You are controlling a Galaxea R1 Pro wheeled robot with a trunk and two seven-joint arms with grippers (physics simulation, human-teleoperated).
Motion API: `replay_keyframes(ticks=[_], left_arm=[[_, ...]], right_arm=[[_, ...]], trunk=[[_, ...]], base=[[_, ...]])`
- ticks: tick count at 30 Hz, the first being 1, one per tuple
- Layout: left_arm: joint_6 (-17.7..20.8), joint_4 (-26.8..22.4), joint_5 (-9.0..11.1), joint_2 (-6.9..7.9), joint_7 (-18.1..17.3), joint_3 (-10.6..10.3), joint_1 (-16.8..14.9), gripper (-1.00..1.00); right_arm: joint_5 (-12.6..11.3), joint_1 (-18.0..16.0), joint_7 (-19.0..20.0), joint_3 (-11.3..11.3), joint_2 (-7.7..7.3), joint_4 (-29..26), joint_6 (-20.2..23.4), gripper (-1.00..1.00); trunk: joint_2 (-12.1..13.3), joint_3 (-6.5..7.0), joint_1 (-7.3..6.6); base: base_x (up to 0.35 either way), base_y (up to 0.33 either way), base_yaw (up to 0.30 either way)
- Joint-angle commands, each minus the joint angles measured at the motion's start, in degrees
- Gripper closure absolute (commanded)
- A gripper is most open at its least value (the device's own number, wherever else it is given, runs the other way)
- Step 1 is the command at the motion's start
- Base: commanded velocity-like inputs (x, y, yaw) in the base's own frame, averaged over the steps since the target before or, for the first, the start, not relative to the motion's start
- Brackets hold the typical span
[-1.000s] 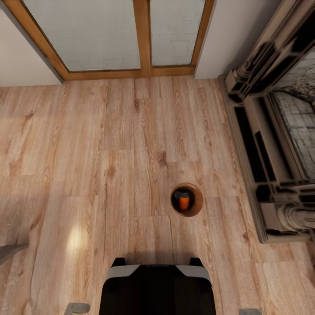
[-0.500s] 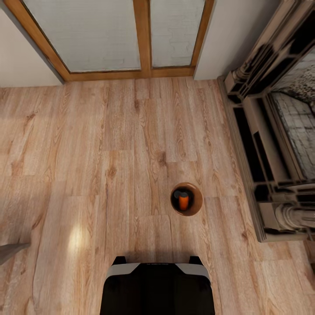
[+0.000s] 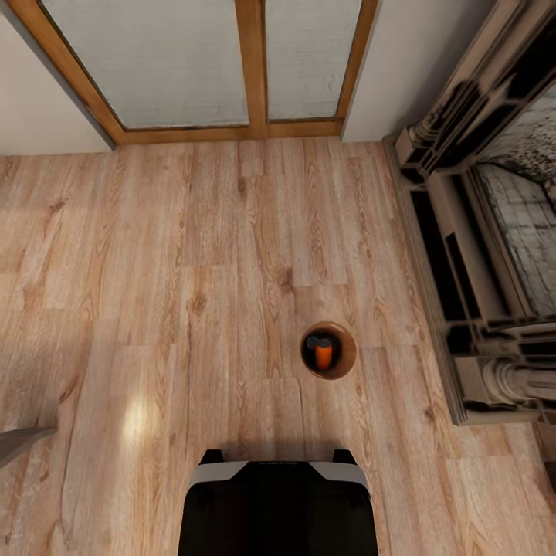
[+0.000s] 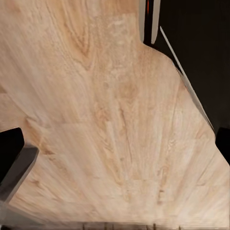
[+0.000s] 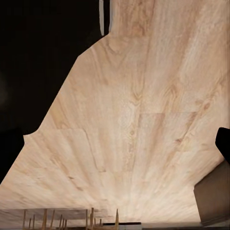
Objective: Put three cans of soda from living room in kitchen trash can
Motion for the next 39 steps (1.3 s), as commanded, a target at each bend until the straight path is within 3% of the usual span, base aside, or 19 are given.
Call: replay_keyframes(ticks=[1, 16, 20, 29, 39], left_arm=[[-0.2, 0.21, -0.01, 0.01, 0.0, 0.0, 0.42, -1.0], [-2.13, 1.07, 0.11, -0.13, 1.6, -0.01, 7.42, -1.0], [-2.5, 1.3, 0.24, -0.43, 2.19, 0.05, 8.89, -1.0], [-2.8, 1.22, 0.36, -0.74, 2.36, 0.15, 9.25, -1.0], [-6.36, 0.89, 0.55, -1.23, 2.28, 0.34, 9.24, -1.0]], right_arm=[[-0.01, 0.0, 0.0, 0.0, -0.21, 0.28, -0.6, -1.0], [-0.1, 0.91, 0.0, 0.01, -0.46, 0.76, -1.77, -1.0], [-0.11, 1.65, 0.0, 0.01, -0.45, 1.53, -4.1, -1.0], [-0.03, 2.31, 0.0, 0.01, -0.36, 4.55, -5.8, -1.0], [-0.15, 2.78, 0.0, -0.01, 0.39, 4.88, -5.94, -1.0]], trunk=[[0.42, 0.19, -0.22], [6.43, 2.88, -3.52], [8.04, 3.6, -4.4], [11.65, 5.21, -6.37], [11.65, 5.21, -6.37]], base=[[0.0, 0.0, 0.0], [0.0, 0.0, 0.0], [0.0, 0.0, 0.0], [0.0, 0.0, 0.0], [0.0, 0.0, 0.0]])
